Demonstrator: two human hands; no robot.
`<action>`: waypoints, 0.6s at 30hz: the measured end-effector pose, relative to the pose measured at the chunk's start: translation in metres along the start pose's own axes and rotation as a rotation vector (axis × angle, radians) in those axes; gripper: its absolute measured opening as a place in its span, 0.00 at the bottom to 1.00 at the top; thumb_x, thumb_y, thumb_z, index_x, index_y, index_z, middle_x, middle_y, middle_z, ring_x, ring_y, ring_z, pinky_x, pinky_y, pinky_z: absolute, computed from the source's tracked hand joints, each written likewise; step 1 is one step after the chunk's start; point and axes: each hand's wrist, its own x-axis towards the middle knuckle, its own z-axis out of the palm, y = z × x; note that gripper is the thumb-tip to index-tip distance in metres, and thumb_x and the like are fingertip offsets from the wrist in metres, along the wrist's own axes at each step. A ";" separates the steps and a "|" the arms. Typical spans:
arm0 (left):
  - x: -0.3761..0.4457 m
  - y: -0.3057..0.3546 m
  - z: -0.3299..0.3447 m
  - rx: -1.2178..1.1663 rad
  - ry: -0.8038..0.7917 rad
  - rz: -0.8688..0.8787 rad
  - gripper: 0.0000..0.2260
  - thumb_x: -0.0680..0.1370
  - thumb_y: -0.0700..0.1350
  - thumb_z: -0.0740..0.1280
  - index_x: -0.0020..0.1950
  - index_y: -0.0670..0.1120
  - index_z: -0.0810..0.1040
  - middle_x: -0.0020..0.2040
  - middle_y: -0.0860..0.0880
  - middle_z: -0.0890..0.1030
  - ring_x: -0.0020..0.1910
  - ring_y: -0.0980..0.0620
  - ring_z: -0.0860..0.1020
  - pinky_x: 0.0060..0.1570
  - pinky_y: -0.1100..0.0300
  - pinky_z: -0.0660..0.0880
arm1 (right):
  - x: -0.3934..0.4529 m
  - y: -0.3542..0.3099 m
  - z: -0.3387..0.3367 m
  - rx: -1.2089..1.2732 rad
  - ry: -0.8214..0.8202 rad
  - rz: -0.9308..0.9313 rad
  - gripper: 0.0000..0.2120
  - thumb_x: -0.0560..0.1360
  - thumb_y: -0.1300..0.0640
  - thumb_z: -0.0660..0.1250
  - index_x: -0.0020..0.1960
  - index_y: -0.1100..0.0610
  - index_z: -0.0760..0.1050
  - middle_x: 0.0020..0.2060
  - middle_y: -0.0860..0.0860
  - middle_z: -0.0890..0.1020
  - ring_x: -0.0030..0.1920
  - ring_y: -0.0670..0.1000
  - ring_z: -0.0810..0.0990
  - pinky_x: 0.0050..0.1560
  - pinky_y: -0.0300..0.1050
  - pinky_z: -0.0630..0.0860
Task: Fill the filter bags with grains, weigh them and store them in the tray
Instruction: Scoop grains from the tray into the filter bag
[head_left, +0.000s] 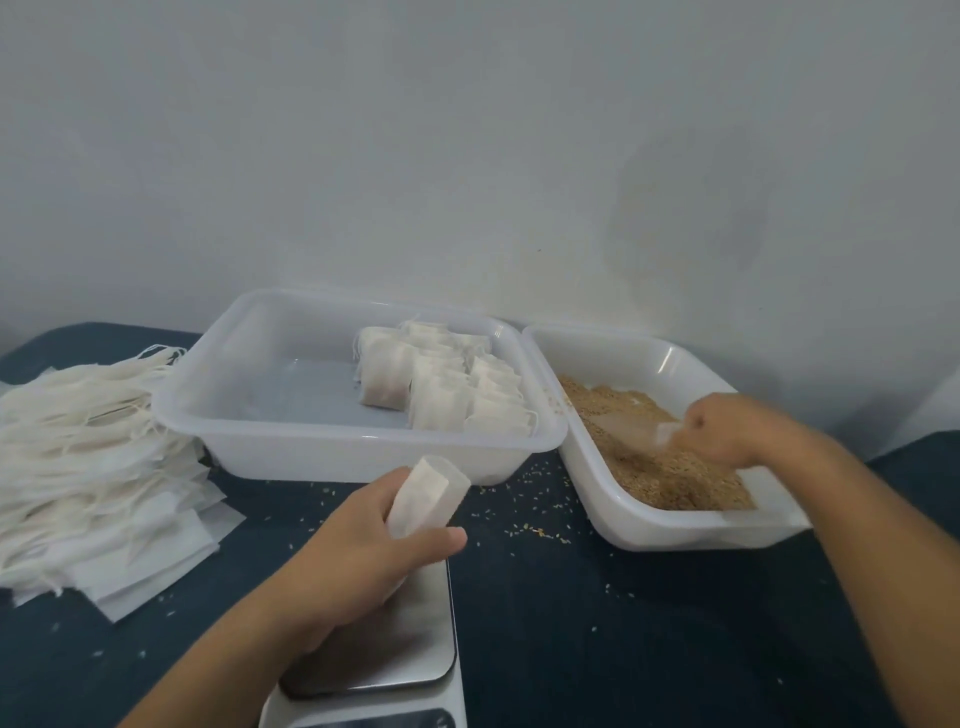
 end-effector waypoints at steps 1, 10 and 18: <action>0.001 -0.002 0.000 0.078 0.028 0.031 0.17 0.67 0.60 0.75 0.53 0.59 0.79 0.46 0.51 0.82 0.37 0.61 0.76 0.41 0.62 0.72 | -0.003 0.008 -0.009 -0.044 -0.009 -0.002 0.18 0.82 0.40 0.61 0.47 0.52 0.79 0.46 0.48 0.81 0.48 0.49 0.80 0.48 0.44 0.75; 0.003 -0.003 0.004 0.209 0.046 0.151 0.14 0.68 0.61 0.72 0.49 0.58 0.75 0.40 0.56 0.79 0.35 0.61 0.73 0.37 0.62 0.70 | -0.009 0.041 -0.042 -0.098 -0.153 0.124 0.11 0.75 0.42 0.73 0.52 0.47 0.84 0.44 0.42 0.85 0.49 0.48 0.83 0.54 0.46 0.78; 0.003 -0.004 0.001 0.194 0.038 0.169 0.16 0.69 0.60 0.73 0.51 0.57 0.74 0.44 0.54 0.79 0.37 0.61 0.74 0.40 0.61 0.71 | 0.029 0.009 0.019 0.248 0.033 0.072 0.22 0.72 0.35 0.74 0.48 0.54 0.87 0.51 0.51 0.85 0.51 0.53 0.82 0.53 0.48 0.78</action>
